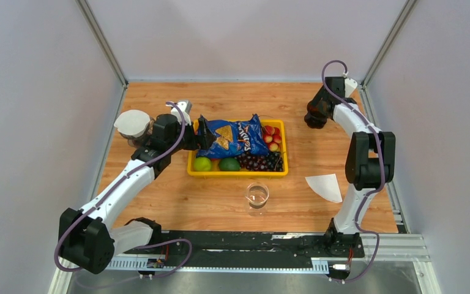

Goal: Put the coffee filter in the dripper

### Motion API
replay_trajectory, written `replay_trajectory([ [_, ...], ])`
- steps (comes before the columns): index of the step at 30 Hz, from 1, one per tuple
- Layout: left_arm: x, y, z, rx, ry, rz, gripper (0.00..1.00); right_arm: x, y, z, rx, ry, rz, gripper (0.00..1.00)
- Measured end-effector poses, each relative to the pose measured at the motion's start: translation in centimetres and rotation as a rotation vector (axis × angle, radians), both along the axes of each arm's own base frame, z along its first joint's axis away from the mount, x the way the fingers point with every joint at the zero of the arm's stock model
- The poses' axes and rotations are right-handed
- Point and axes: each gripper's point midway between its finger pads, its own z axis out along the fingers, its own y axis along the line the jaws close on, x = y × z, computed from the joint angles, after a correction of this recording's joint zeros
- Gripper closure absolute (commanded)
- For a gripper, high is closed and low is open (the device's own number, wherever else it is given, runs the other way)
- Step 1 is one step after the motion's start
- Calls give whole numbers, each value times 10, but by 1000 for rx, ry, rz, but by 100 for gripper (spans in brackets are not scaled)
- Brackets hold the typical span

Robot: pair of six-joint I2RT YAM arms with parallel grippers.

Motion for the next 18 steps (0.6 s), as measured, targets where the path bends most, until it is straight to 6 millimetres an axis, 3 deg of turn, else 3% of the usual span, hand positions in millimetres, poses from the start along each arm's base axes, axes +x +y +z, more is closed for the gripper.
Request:
replay_trajectory([
  [6,2,3,-1,7,-1,16,0,5,-8,-10,-26,15,-46,28],
  [11,2,3,-1,7,-1,16,0,5,-13,-24,-39,40,-76,50],
  [18,4,8,-3,27,2,48,0,6,-21,-36,-36,69,-94,68],
])
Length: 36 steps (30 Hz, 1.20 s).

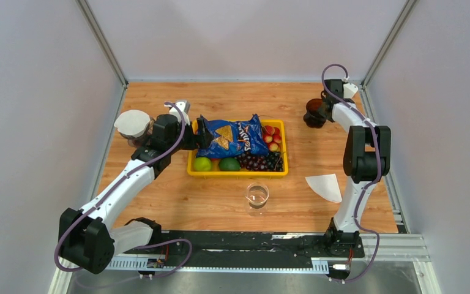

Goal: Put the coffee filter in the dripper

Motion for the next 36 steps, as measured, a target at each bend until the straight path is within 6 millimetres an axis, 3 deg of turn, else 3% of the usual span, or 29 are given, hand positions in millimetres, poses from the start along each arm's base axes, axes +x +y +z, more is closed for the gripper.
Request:
replay_trajectory([
  [6,2,7,-4,24,6,39,0,1,-8,0,2,-1,-14,82],
  [12,1,13,-5,41,13,65,0,12,-3,11,23,-42,4,100],
  [21,-1,18,-2,47,6,85,0,14,7,24,43,-53,103,100],
  [25,-1,18,0,43,2,86,0,-3,20,47,62,-63,191,100],
  [29,-1,18,0,39,6,88,0,-29,41,85,122,-131,293,100],
  [32,-2,17,0,33,9,87,0,-53,65,111,198,-187,398,100],
  [36,-2,16,0,27,10,85,0,-91,112,137,305,-237,595,100],
])
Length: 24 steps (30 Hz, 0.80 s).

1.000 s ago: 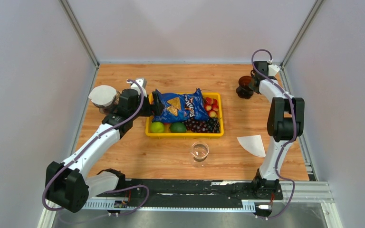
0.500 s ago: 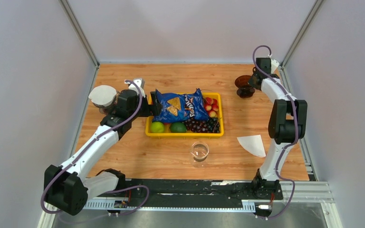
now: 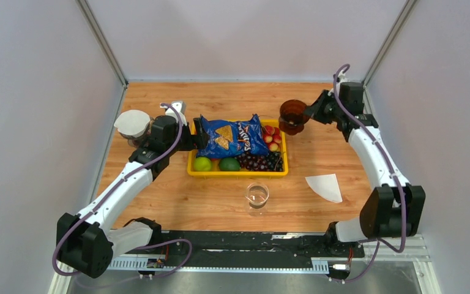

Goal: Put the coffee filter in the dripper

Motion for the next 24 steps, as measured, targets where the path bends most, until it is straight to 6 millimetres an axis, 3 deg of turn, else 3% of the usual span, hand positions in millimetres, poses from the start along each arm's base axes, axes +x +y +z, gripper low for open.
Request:
replay_trajectory([
  [7,-2,-4,1,-12,1,-22,0,-95,129,28,25,-38,502,100],
  [10,-1,-5,2,-16,-3,-26,0,-141,165,26,5,-5,679,100],
  [14,-2,-6,2,-19,-1,-33,0,-184,178,26,-11,31,800,100],
  [24,-3,-9,0,-23,6,-46,0,-235,192,31,-30,21,977,100],
])
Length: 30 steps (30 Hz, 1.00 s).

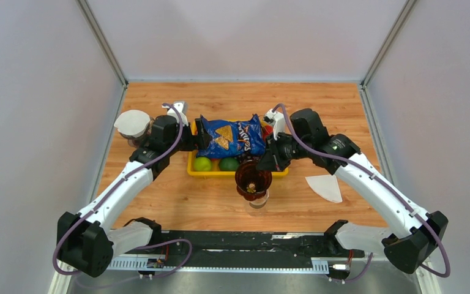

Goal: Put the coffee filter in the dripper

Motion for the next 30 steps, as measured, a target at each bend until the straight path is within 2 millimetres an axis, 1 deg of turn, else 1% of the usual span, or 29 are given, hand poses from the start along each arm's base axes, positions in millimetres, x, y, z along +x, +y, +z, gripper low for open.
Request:
replay_trajectory([
  [2,0,0,-1,1,2,0,0,-6,2,-2,-5,6,21,100],
  [5,0,0,-1,1,2,0,0,-8,2,-5,-14,14,28,100],
  [11,0,0,-1,0,2,-1,0,-13,-3,-22,-51,51,20,100],
  [19,-1,-1,-1,-3,4,-7,0,-11,-9,-34,-90,70,-15,100],
  [23,-1,-2,-1,-5,5,-10,0,-11,-12,-40,-106,80,-29,97],
  [30,-2,-3,-1,-8,6,-16,0,-10,-13,-41,-112,82,-43,94],
])
